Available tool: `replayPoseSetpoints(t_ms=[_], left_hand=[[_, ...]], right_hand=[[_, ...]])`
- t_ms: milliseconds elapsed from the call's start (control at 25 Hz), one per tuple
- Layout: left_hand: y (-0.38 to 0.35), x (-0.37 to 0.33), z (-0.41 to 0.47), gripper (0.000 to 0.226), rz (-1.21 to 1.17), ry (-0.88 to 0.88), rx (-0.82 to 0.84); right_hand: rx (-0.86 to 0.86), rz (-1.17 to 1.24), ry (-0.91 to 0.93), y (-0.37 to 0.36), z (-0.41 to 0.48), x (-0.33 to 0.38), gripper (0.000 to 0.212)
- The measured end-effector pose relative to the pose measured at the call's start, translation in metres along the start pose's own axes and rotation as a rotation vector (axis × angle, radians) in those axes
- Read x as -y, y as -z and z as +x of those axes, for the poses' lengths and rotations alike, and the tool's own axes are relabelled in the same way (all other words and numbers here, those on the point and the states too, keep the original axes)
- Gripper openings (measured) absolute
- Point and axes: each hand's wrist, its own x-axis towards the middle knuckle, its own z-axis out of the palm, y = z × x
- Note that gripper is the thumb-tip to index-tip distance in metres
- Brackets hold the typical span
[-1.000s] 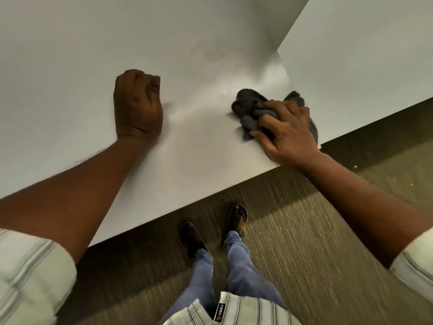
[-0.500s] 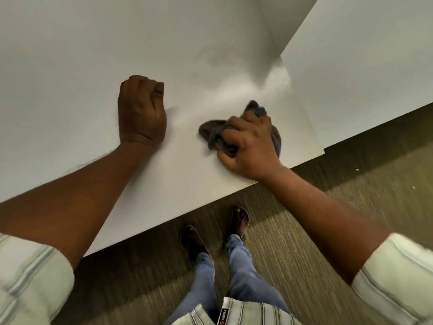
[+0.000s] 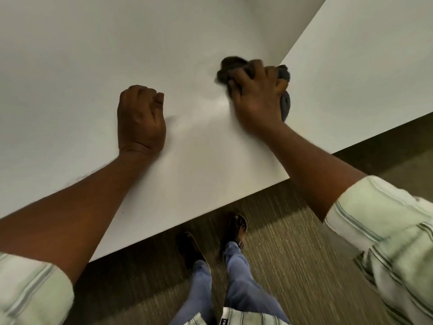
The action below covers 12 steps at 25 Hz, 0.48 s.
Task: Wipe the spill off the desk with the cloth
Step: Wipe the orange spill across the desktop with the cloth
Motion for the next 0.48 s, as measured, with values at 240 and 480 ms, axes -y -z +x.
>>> replayPoseSetpoints(t_ms=[240,480], left_hand=[[-0.002,0.000,0.000,0.036,-0.002,-0.009,-0.019],[-0.003,0.002,0.000,0.036,0.026,-0.014,-0.029]], right_hand=[[-0.038,-0.061,-0.201,0.001,0.025,-0.022,0.025],[0.031,-0.020,0.005,-0.009,0.031,0.011,0.028]])
